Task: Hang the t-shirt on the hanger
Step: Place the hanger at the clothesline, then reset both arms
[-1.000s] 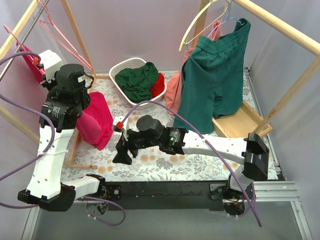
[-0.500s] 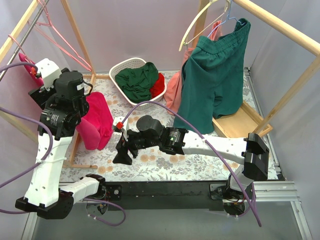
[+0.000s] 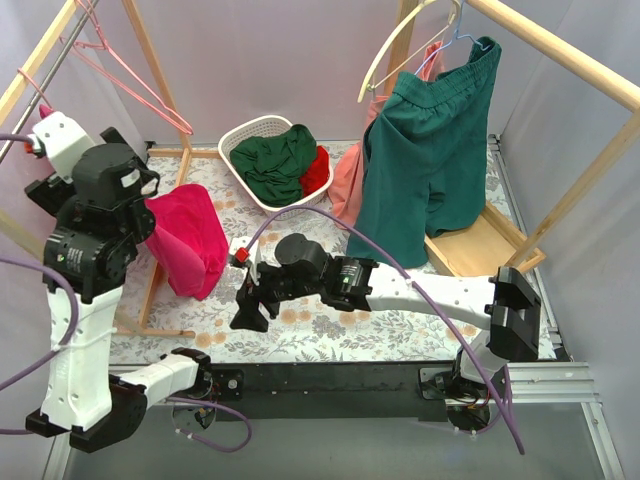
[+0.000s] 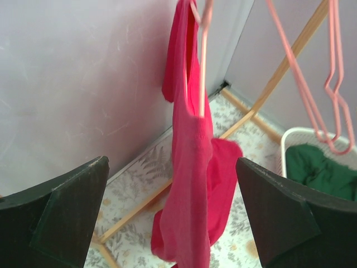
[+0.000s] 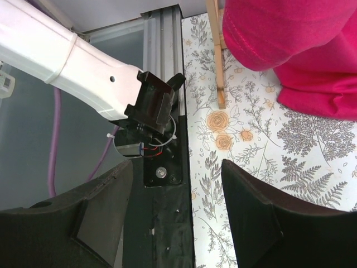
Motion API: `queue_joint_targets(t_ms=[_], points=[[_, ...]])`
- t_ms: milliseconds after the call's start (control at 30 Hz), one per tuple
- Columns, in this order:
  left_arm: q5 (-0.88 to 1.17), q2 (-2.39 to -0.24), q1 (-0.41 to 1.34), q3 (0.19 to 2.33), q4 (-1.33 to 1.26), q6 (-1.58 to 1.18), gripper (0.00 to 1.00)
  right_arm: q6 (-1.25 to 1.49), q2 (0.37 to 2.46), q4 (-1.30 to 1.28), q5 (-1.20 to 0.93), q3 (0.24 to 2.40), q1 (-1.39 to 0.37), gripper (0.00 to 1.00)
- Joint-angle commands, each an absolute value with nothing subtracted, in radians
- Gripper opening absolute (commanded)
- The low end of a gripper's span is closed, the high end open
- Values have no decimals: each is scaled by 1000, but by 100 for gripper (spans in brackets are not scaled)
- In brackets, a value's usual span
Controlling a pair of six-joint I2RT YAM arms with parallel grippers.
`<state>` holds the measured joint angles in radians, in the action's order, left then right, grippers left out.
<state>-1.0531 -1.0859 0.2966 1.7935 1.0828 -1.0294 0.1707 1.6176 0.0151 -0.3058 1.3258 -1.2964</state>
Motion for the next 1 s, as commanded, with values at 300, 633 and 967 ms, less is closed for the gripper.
queue_joint_targets(t_ms=[300,633,967], points=[[-1002,-1221,291,2153,1083,-900,98,138,1461,34,-108,1266,-1299,73],[-746,-1397,293,2358,1080,-925,98,185,1306,34,193,1056,-1255,74],[-1108,-1548,773,2255,1068,-954,98,366,1224,5,190,813,-1034,74]])
